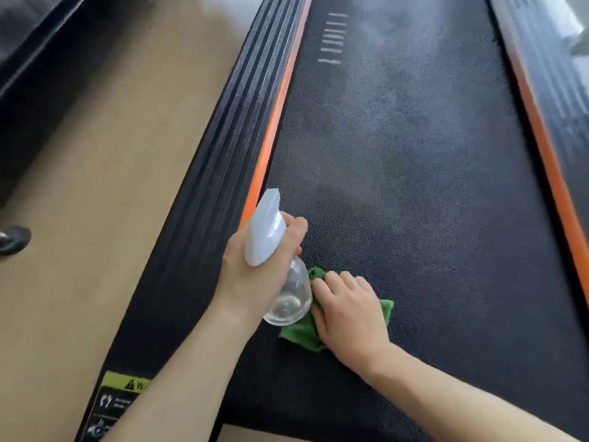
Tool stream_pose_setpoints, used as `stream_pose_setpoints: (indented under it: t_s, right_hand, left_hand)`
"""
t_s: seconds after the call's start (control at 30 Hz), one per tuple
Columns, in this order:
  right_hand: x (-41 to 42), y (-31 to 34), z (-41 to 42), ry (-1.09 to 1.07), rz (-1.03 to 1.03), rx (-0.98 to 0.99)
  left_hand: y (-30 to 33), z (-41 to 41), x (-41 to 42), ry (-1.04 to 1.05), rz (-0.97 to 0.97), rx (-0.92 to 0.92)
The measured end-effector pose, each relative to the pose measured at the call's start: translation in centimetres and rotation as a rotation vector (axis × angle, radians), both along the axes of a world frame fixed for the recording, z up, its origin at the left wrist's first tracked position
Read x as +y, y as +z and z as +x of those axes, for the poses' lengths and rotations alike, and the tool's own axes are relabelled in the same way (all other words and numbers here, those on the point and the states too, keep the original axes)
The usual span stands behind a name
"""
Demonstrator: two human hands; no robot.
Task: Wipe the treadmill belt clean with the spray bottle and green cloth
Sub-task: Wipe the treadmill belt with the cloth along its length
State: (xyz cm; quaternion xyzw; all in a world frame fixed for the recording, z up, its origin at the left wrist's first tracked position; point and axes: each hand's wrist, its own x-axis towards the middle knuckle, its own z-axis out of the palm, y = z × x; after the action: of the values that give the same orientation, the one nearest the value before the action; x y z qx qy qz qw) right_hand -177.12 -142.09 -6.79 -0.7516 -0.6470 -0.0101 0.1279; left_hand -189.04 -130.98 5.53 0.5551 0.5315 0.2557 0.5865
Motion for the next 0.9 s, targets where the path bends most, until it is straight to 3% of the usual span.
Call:
stream_pose_setpoints:
  t_s: [0.2,0.33,0.43,0.57,0.77,0.83,0.9]
  right_hand:
    - [2.1,-0.1,0.9,0.092,0.076,-0.09]
    - [11.4,-0.7,5.7,-0.202,0.178,-0.093]
    - [16.6,-1.3,8.3,-0.326,0.142,-0.071]
    - [14.7,-0.8,6.7,-0.35,0.172,0.007]
    - [7.7,-0.8,1.9,-0.066,0.058,0.077]
    - [8.0,-0.8,3.8,0.061,0.06,0.039]
    - [11.1,-0.7,7.6,-0.011,0.091,-0.009]
  left_hand:
    - [2.9,-1.2,2.2,-0.128,-0.056,0.067]
    - [2.3,-0.9,4.2,-0.192,-0.077,0.068]
    - [-0.4,2.0,7.4,-0.192,-0.104,0.146]
    - [-2.4,5.8,10.7,-0.247,-0.071,0.219]
    - [1.9,8.9,10.8,-0.248,-0.136,0.248]
    - [2.5,9.7,11.0,-0.299,-0.169,0.268]
    - [2.1,9.7,11.6,-0.353,-0.185,0.263]
